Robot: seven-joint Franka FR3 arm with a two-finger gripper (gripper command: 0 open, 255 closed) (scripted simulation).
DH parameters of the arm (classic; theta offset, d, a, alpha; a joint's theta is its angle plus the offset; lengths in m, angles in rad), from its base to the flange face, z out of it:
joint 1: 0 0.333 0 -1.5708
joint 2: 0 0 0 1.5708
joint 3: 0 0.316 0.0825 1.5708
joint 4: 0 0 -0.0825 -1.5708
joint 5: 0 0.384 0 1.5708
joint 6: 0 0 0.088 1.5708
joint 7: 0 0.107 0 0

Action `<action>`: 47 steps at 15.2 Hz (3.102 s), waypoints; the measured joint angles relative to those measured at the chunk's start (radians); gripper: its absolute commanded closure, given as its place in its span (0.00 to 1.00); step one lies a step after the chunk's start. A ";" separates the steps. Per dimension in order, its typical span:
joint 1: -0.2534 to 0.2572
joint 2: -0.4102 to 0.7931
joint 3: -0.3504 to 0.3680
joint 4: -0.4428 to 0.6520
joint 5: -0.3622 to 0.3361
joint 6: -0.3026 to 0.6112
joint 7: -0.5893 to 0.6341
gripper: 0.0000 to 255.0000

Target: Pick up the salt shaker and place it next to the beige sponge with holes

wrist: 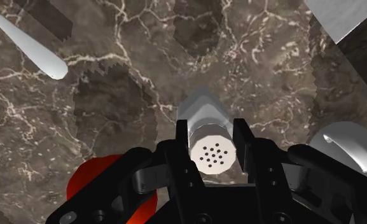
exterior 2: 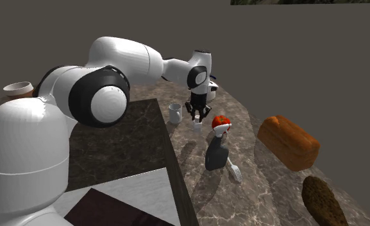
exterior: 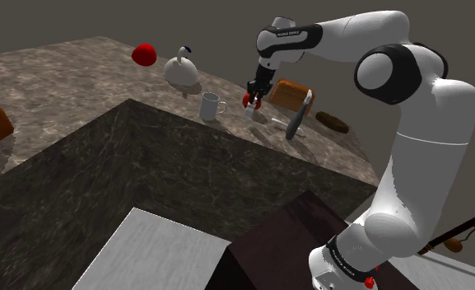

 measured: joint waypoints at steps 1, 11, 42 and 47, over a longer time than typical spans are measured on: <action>-0.001 0.001 0.000 0.016 0.000 -0.014 0.001 1.00; -0.001 -0.023 -0.003 0.119 -0.008 -0.141 0.011 1.00; -0.191 -0.317 -0.146 -0.123 -0.056 -0.199 -0.319 1.00; -0.252 -0.340 -0.196 -0.159 -0.061 -0.188 -0.430 1.00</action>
